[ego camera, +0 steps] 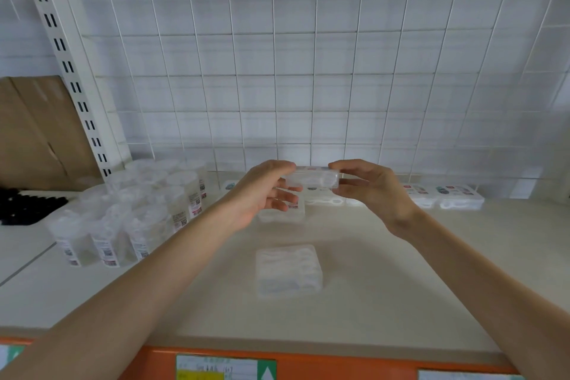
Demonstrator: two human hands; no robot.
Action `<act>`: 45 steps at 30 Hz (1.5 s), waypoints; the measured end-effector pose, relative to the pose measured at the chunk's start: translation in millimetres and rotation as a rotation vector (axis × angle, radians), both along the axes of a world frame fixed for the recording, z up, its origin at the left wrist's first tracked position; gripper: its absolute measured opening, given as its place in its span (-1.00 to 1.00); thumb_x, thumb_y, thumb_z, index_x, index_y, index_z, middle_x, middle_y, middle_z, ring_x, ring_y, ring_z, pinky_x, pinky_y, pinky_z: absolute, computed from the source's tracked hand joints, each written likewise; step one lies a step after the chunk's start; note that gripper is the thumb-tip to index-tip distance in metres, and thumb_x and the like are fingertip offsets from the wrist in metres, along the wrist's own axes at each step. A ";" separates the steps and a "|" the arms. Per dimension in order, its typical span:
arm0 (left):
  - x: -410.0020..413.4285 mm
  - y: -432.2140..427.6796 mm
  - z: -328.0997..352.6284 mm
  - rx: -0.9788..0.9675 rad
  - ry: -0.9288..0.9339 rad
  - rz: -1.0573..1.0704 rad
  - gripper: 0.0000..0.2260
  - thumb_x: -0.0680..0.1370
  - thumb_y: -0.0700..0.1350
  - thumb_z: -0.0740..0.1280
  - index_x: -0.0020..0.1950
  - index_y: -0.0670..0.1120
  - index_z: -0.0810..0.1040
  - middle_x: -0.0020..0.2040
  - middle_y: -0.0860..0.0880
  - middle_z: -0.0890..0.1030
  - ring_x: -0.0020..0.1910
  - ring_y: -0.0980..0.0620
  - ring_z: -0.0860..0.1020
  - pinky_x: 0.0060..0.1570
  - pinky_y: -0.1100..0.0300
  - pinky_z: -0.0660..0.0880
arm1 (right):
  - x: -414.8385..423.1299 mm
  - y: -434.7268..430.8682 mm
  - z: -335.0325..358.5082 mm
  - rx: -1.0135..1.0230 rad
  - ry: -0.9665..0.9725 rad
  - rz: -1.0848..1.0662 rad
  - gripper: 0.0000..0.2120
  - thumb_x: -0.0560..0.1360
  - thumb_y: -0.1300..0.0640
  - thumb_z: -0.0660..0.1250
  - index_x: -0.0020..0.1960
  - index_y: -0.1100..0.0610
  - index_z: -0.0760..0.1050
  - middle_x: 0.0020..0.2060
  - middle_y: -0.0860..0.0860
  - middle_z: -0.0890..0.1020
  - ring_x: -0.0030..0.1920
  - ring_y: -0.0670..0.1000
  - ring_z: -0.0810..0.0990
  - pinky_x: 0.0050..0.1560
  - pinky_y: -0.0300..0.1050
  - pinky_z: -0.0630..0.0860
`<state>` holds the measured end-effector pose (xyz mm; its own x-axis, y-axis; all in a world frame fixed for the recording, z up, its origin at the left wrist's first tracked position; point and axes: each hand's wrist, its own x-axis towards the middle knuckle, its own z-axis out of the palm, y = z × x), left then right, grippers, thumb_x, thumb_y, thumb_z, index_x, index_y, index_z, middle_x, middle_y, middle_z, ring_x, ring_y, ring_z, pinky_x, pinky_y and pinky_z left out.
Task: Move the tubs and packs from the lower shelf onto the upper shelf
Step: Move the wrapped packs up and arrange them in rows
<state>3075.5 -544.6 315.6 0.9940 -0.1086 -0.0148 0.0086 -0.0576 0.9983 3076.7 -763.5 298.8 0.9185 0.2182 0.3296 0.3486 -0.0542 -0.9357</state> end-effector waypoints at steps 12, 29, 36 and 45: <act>0.7 3.4 -2.0 0.051 -0.082 -0.093 -0.70 0.60 -0.23 0.31 0.27 0.06 0.54 0.02 -0.13 0.68 -0.18 -0.06 0.63 -0.23 0.20 0.54 | 1.2 0.5 2.6 0.084 0.272 0.040 -0.70 0.54 0.09 0.35 0.26 0.06 0.52 0.00 0.07 0.70 -0.09 -0.02 0.62 -0.04 -0.09 0.48; -2.7 -0.5 -2.8 0.088 -0.079 -0.163 -0.75 0.59 -0.05 0.35 0.22 -0.13 0.55 0.03 -0.10 0.70 -0.08 -0.02 0.66 -0.09 0.15 0.54 | -0.2 7.5 0.5 0.059 0.248 0.051 -0.60 0.52 0.27 0.36 0.33 0.13 0.42 0.08 0.17 0.67 -0.04 0.13 0.66 0.02 -0.04 0.55; -4.1 -5.0 -8.0 0.080 -0.122 -0.161 -0.68 0.58 -0.15 0.38 0.33 -0.03 0.45 0.00 -0.13 0.71 -0.04 -0.10 0.69 -0.05 0.12 0.58 | 2.4 6.7 -2.1 0.011 0.230 0.092 -0.55 0.50 0.25 0.41 0.34 0.19 0.39 0.09 0.14 0.67 0.04 0.09 0.68 0.01 -0.10 0.57; 0.5 -1.8 -11.8 0.158 -0.121 -0.159 -0.77 0.63 -0.16 0.28 0.28 -0.05 0.57 0.00 -0.12 0.68 -0.12 -0.04 0.59 -0.15 0.17 0.54 | 3.4 2.1 -8.2 -0.544 -0.352 -0.158 -0.36 0.29 -0.03 0.61 0.30 -0.13 0.43 0.26 -0.23 0.44 0.22 -0.25 0.44 0.12 -0.43 0.34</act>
<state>3075.9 -546.4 303.8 0.9602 -0.2692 0.0739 -0.1318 -0.2039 0.9701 3080.1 -761.4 290.6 0.8108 0.3096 0.4967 0.5774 -0.5623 -0.5920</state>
